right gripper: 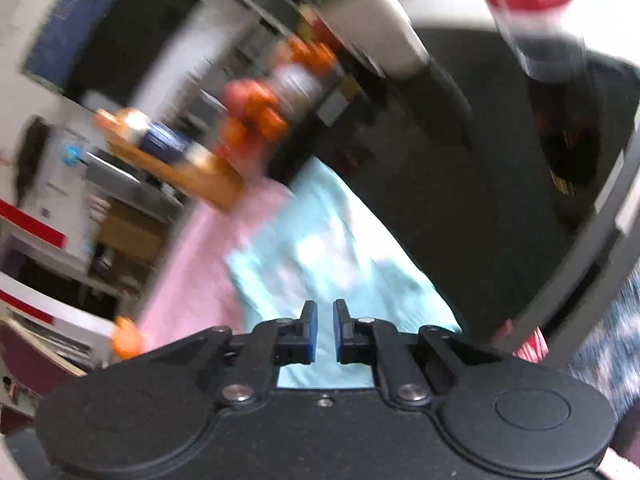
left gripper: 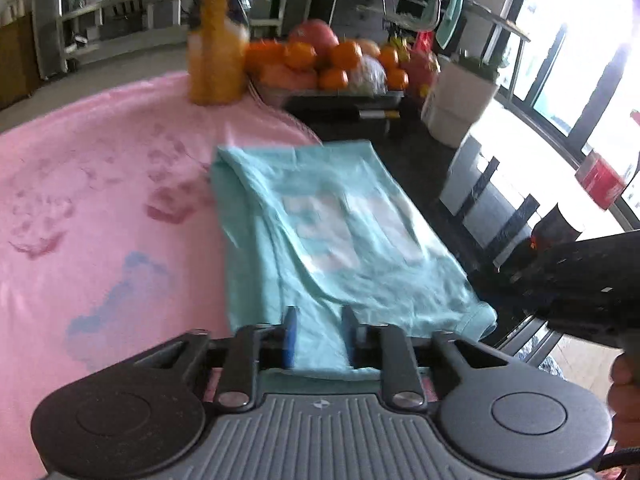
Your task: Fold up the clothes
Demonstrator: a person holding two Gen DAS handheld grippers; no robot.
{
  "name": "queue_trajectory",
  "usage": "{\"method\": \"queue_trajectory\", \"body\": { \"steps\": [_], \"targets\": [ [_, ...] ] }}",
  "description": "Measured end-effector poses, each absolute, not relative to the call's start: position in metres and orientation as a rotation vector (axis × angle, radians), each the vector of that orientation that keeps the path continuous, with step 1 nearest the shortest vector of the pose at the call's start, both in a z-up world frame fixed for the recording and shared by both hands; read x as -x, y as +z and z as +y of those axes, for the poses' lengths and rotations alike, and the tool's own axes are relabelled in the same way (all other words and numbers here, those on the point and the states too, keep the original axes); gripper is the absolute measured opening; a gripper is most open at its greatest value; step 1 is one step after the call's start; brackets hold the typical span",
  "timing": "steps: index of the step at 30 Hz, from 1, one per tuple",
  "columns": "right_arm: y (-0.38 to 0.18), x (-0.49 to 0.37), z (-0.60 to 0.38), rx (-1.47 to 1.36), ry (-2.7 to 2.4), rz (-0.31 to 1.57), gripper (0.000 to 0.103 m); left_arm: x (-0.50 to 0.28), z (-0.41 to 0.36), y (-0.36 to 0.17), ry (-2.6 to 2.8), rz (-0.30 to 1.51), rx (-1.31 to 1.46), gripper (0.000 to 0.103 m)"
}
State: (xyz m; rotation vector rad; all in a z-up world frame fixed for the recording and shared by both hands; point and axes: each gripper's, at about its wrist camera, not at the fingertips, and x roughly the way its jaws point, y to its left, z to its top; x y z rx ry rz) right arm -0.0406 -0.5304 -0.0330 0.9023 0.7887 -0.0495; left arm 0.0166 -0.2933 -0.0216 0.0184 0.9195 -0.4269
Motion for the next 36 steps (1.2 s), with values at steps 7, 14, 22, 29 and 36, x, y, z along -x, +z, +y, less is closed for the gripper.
{"method": "queue_trajectory", "body": {
  "steps": [7, 14, 22, 29, 36],
  "targets": [
    [-0.046, 0.048, -0.535, -0.840, -0.172, 0.844, 0.000, -0.017, -0.290, -0.048, -0.412, 0.956, -0.076, 0.016],
    [-0.050, 0.053, -0.528, -0.799, -0.175, 0.865, 0.009, 0.000, -0.292, -0.020, -0.321, 0.926, -0.192, 0.018],
    [-0.059, 0.029, -0.491, -0.731, 0.003, 0.993, 0.009, -0.010, -0.297, -0.044, -0.314, 0.975, -0.210, 0.026],
    [-0.037, 0.047, -0.474, -0.655, -0.032, 0.932, 0.020, 0.014, -0.278, -0.010, -0.295, 0.982, -0.151, 0.039],
    [0.031, 0.089, -0.445, -0.637, -0.057, 0.810, 0.060, 0.048, -0.258, 0.040, -0.306, 0.956, -0.101, 0.058]
  ]
}}
